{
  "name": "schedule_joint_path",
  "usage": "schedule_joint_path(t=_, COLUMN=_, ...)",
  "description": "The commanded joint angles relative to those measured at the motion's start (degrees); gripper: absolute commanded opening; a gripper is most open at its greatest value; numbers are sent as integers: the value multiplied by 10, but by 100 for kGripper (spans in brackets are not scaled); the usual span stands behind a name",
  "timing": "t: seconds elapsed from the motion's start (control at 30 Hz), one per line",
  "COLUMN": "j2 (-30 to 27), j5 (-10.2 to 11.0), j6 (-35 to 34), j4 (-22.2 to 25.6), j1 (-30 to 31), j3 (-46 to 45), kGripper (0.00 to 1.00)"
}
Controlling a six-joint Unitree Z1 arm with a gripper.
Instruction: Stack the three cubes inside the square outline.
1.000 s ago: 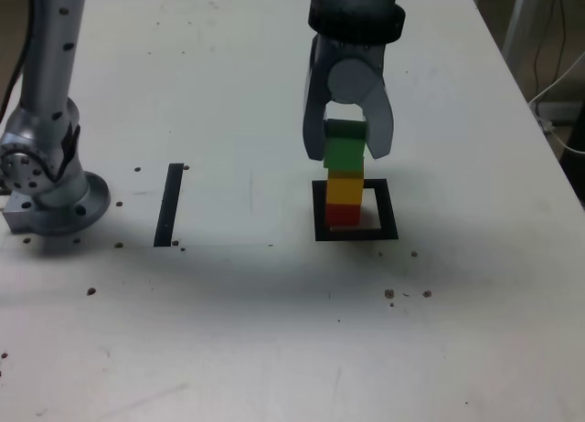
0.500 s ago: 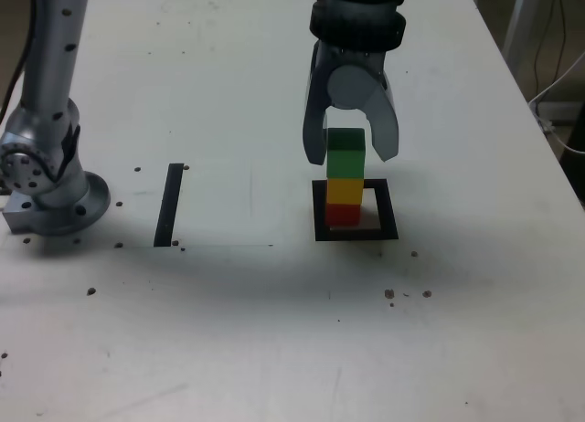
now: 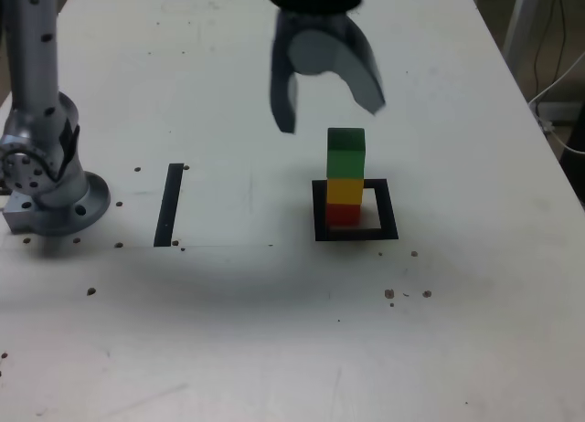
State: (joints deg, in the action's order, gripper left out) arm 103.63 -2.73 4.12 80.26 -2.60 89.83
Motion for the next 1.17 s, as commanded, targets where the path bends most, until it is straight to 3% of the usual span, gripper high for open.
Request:
schedule_joint_path(t=0.0, j2=-22, j5=3, j6=-2, j4=1, j1=-5, j3=-14, kGripper=99)
schedule_joint_path(t=0.33, j2=-122, j5=48, j6=-2, j4=-1, j1=-31, j3=-152, kGripper=99)
schedule_joint_path(t=0.73, j2=-206, j5=13, j6=-1, j4=-107, j1=-43, j3=-374, kGripper=99)
schedule_joint_path(t=1.13, j2=-187, j5=9, j6=2, j4=-167, j1=-41, j3=-435, kGripper=100)
